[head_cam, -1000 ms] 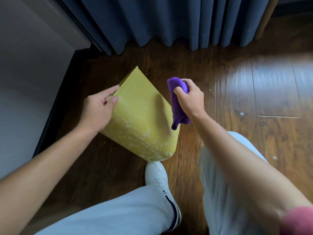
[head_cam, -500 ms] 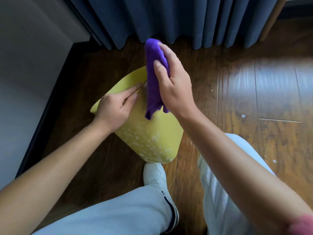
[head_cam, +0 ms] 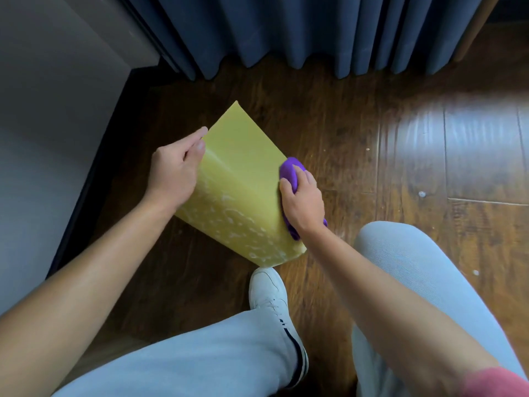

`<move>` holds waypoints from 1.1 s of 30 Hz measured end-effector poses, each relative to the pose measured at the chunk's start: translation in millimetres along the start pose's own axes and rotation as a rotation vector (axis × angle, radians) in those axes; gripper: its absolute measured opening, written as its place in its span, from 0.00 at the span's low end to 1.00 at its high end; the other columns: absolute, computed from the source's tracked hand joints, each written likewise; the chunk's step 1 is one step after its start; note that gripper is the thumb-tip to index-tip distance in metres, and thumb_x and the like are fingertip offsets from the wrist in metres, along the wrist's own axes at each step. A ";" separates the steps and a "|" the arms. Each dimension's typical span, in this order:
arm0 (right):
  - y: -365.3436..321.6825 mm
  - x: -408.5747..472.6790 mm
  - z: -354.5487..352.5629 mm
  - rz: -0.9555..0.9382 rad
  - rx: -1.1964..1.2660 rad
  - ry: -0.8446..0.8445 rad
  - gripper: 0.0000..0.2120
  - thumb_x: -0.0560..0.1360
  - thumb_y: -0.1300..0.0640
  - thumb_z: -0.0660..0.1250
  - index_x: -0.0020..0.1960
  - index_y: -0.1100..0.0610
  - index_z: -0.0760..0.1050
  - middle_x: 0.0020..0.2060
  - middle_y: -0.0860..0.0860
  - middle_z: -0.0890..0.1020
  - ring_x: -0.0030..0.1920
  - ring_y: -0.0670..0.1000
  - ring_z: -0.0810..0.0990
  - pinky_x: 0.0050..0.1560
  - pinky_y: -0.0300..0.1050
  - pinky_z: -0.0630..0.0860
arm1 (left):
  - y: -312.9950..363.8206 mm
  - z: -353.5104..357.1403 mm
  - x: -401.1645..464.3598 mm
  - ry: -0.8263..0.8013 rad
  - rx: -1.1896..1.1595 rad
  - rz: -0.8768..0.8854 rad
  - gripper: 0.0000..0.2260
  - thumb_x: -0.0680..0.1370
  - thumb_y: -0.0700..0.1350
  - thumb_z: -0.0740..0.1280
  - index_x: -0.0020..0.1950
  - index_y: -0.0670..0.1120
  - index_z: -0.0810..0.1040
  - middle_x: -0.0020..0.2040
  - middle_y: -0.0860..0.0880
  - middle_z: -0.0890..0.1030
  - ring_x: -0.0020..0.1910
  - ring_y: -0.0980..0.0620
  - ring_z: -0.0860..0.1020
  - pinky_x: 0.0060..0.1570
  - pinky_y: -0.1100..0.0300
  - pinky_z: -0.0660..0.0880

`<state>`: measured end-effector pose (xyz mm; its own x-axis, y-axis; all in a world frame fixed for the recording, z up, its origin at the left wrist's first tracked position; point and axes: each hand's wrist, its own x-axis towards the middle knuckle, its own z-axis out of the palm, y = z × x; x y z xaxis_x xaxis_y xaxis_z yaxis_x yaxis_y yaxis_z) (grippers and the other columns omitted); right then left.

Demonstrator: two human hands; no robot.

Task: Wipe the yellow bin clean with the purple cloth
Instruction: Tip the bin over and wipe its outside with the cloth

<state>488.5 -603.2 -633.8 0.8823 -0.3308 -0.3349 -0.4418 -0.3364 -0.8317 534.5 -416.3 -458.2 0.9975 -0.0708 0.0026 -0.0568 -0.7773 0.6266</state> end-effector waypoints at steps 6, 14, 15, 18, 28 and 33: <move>32.3 1.5 -2.7 0.319 0.019 0.031 0.23 0.84 0.43 0.53 0.78 0.45 0.64 0.73 0.54 0.69 0.69 0.63 0.72 0.63 0.56 0.70 | -4.0 -2.1 0.7 -0.003 0.034 0.019 0.18 0.87 0.48 0.59 0.75 0.47 0.74 0.71 0.52 0.77 0.70 0.59 0.73 0.70 0.62 0.70; 52.4 0.3 -20.7 0.671 0.096 0.073 0.22 0.86 0.48 0.53 0.79 0.50 0.64 0.71 0.59 0.68 0.65 0.65 0.75 0.66 0.60 0.72 | -15.9 -10.7 0.2 -0.021 0.097 0.041 0.18 0.87 0.51 0.58 0.76 0.49 0.73 0.72 0.51 0.77 0.72 0.56 0.73 0.70 0.60 0.70; 47.7 2.0 -25.0 0.625 0.105 0.115 0.22 0.85 0.48 0.53 0.78 0.48 0.65 0.70 0.58 0.69 0.65 0.64 0.76 0.65 0.59 0.73 | -16.7 -11.6 -0.1 -0.025 0.094 0.033 0.18 0.87 0.51 0.58 0.76 0.49 0.73 0.72 0.51 0.77 0.71 0.56 0.73 0.69 0.62 0.70; 21.1 8.5 -41.9 0.329 0.120 0.192 0.20 0.84 0.47 0.57 0.76 0.46 0.68 0.67 0.56 0.72 0.58 0.59 0.78 0.57 0.50 0.74 | -21.2 -16.9 -1.1 -0.011 0.075 -0.024 0.18 0.87 0.50 0.59 0.76 0.50 0.73 0.72 0.50 0.76 0.72 0.55 0.73 0.68 0.64 0.68; -34.5 -2.4 -86.6 -0.120 0.253 0.053 0.14 0.83 0.50 0.63 0.67 0.46 0.77 0.54 0.43 0.82 0.55 0.47 0.80 0.57 0.42 0.77 | 30.0 -4.8 13.7 0.024 0.082 -0.088 0.18 0.85 0.45 0.61 0.75 0.43 0.73 0.72 0.46 0.77 0.71 0.49 0.75 0.65 0.64 0.68; -31.3 4.9 -94.8 -0.048 0.344 0.138 0.15 0.83 0.49 0.63 0.68 0.48 0.77 0.56 0.45 0.82 0.57 0.48 0.81 0.55 0.42 0.74 | 43.7 9.1 14.7 -0.051 0.011 -0.131 0.21 0.84 0.42 0.61 0.79 0.46 0.69 0.73 0.47 0.76 0.69 0.52 0.76 0.65 0.62 0.70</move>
<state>491.2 -677.9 -567.4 0.8604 -0.4452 -0.2482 -0.2988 -0.0461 -0.9532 546.2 -457.0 -437.9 0.9930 0.0001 -0.1181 0.0727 -0.7885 0.6107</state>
